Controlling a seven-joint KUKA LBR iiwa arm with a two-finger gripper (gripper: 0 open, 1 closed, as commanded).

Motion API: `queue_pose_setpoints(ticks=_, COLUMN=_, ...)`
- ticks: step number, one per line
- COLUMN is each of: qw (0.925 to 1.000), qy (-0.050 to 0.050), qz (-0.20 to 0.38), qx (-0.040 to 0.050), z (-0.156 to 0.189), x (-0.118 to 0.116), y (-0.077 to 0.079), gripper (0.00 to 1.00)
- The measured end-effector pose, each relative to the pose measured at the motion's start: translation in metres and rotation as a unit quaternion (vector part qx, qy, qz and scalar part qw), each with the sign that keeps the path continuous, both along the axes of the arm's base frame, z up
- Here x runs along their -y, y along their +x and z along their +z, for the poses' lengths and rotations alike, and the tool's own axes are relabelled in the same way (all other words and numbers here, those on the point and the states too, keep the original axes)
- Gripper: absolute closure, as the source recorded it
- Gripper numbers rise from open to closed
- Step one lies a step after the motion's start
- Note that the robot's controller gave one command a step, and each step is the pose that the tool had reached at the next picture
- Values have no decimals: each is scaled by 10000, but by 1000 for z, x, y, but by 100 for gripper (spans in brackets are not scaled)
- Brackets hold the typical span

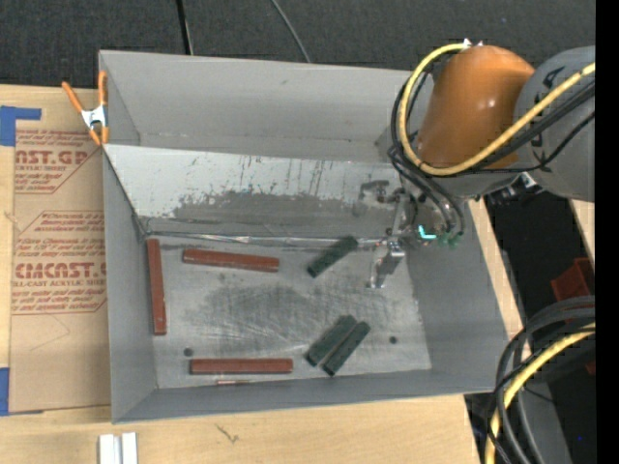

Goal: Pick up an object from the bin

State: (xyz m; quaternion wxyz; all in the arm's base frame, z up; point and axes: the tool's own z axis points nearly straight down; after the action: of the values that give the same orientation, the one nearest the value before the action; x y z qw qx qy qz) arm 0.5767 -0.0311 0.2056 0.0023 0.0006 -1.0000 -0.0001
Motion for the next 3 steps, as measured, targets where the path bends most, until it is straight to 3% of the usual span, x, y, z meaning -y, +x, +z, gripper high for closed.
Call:
queue_pose_setpoints(ticks=1, qw=10000, qy=-4, qz=1, qx=35, z=3, x=0, y=2, gripper=0)
queue_pose_setpoints(ticks=2, qw=9999, qy=-5, qz=113, qx=64, z=-57, x=1, y=11, gripper=0)
queue_pose_setpoints(ticks=3, qw=9984, qy=4, qz=561, qx=2, z=-116, x=-12, y=-22, gripper=0)
